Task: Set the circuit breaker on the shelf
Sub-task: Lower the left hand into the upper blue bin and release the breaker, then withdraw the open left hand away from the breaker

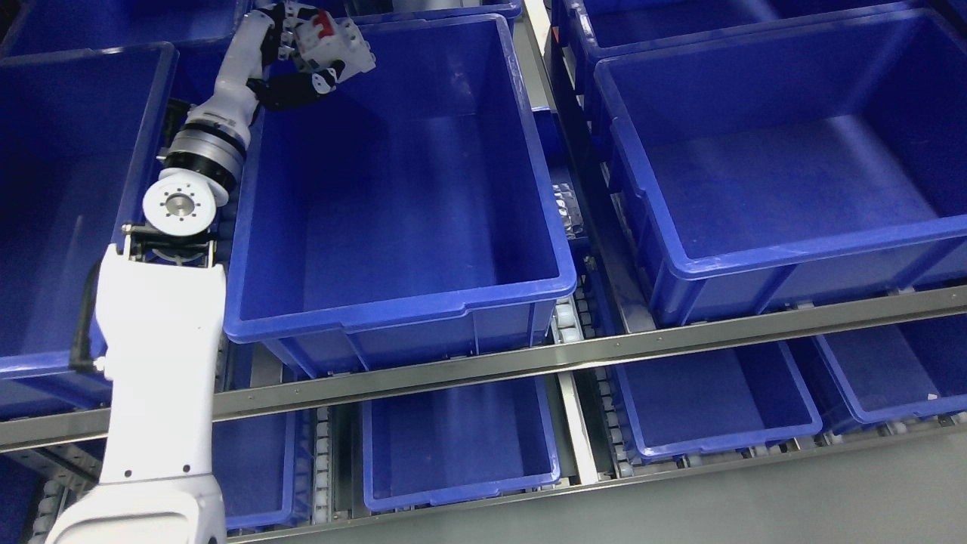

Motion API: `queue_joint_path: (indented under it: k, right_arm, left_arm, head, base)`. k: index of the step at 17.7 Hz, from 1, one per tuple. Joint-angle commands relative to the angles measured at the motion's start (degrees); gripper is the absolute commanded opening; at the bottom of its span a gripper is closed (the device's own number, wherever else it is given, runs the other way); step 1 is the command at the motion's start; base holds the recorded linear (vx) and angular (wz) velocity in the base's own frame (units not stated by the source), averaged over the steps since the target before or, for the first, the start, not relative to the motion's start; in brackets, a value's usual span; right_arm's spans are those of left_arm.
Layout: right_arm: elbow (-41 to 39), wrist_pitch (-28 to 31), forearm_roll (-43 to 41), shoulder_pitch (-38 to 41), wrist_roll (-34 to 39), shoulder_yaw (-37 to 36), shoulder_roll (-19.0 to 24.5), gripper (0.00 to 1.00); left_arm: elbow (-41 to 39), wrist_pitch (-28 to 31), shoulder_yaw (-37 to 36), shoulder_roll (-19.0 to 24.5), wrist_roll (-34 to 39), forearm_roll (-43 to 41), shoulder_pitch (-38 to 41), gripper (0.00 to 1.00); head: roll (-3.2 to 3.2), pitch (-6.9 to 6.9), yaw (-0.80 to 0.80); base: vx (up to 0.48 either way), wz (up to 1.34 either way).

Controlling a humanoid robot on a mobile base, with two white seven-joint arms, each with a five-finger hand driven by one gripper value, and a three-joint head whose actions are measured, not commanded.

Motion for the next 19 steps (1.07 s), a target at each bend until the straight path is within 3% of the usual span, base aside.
queue_joint_path:
  k: [1, 5, 8, 10, 12, 17, 19]
  right_arm:
    - [0.0, 0.7, 0.0, 0.0, 0.0, 1.1, -1.0, 1.0]
    - [0.0, 0.7, 0.0, 0.0, 0.0, 1.1, -1.0, 1.0]
    - [0.0, 0.7, 0.0, 0.0, 0.0, 1.1, -1.0, 1.0]
    - [0.0, 0.7, 0.0, 0.0, 0.0, 1.1, -1.0, 1.0]
    - [0.0, 0.7, 0.0, 0.0, 0.0, 1.1, -1.0, 1.0]
    - [0.0, 0.7, 0.0, 0.0, 0.1, 1.1, -1.0, 1.0]
    - [0.0, 0.7, 0.0, 0.0, 0.1, 1.1, -1.0, 1.0]
  left_arm:
    - [31.1, -0.6, -10.1, -2.2, 0.7, -2.7, -5.8, 0.12]
    - [38.3, -2.3, -11.5, -3.7, 2.1, -3.1, -7.8, 0.12]
    - [39.1, -2.4, -11.7, -3.5, 4.3, -3.1, -8.7, 0.19]
    - [39.1, -2.4, -11.6, -3.6, 4.5, -3.1, -9.8, 0.34]
    - [39.0, -2.4, -11.6, -3.7, 5.1, -3.1, -10.8, 0.57]
    - [38.6, -2.5, -11.1, -3.2, 6.7, -3.0, -11.3, 0.82]
    - [34.7, -3.0, -8.8, -2.1, 10.8, -3.0, -11.5, 0.92]
  head:
    - [0.0, 0.0, 0.0]
    - [0.0, 0.0, 0.0]
    - [0.0, 0.0, 0.0]
    - [0.0, 0.0, 0.0]
    - [0.0, 0.0, 0.0]
    - [0.0, 0.0, 0.0]
    - [0.0, 0.0, 0.0]
  base:
    - [0.0, 0.0]
    - [-0.008, -0.01]
    - [-0.001, 0.01]
    - [-0.003, -0.01]
    - [-0.003, -0.01]
    - [0.0, 0.0]
    - [0.0, 0.0]
